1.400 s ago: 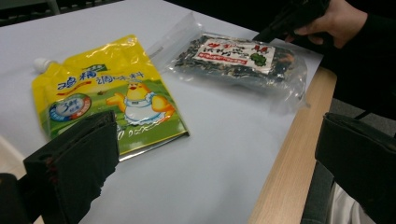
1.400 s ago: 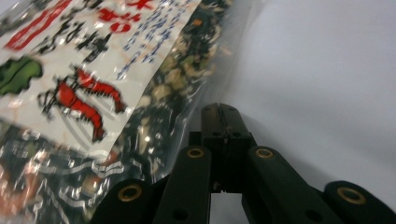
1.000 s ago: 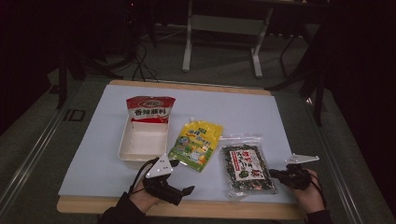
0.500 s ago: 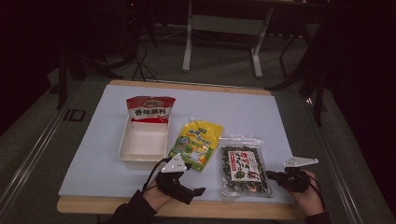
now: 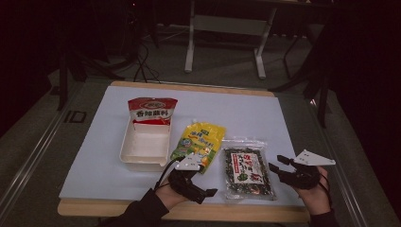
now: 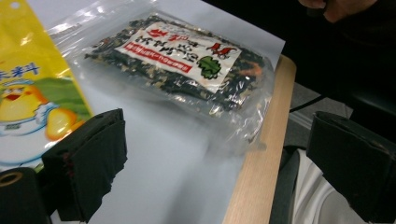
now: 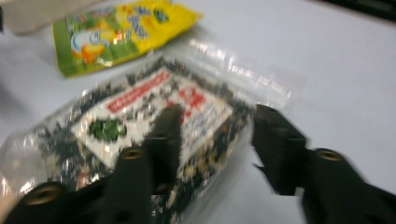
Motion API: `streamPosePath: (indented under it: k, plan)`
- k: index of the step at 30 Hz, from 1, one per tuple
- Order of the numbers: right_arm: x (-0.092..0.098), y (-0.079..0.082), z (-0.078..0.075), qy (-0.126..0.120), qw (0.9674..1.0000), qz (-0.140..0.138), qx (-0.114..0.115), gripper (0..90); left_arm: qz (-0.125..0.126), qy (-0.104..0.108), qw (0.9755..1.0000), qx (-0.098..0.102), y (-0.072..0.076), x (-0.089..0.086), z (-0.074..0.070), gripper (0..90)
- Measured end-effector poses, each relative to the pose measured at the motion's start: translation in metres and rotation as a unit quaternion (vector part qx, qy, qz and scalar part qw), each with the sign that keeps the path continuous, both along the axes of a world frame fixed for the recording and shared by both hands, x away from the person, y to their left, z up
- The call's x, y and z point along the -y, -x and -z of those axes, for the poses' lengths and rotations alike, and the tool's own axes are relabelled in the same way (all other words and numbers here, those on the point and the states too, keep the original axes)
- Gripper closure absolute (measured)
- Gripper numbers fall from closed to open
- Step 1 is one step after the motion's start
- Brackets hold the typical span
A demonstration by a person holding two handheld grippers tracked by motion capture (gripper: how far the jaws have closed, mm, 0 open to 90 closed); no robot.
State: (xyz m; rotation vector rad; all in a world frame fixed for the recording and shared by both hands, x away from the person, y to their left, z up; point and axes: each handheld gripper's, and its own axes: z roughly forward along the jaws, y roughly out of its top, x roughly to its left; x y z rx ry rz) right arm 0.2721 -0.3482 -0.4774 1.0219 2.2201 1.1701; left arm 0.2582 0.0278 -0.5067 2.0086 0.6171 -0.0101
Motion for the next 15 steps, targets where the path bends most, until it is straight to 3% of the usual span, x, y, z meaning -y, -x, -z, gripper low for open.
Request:
streamPosePath:
  k: [1, 5, 10, 12, 15]
  plan:
    - [-0.003, 0.001, -0.003, -0.005, 0.9999, -0.002, 0.012, 27.8, 0.004, -0.002, 1.0, -0.008, -0.003, 0.007, 0.0, 6.7]
    - [-0.006, 0.001, -0.005, -0.02, 0.9994, -0.011, 0.025, 15.2, 0.005, 0.007, 0.9996, -0.025, -0.009, 0.019, 0.001, 7.7]
    - [-0.011, 0.003, -0.001, -0.002, 0.9993, -0.019, 0.031, 14.2, 0.0, 0.006, 0.9987, -0.05, -0.017, 0.033, 0.008, 11.1]
    - [-0.012, 0.004, 0.001, 0.004, 0.9992, -0.022, 0.032, 14.2, 0.001, 0.015, 0.9978, -0.064, -0.02, 0.038, 0.011, 13.7]
    - [-0.014, 0.006, 0.002, 0.009, 0.999, -0.024, 0.037, 14.5, -0.01, 0.003, 0.9968, -0.079, -0.026, 0.045, 0.017, 16.1]
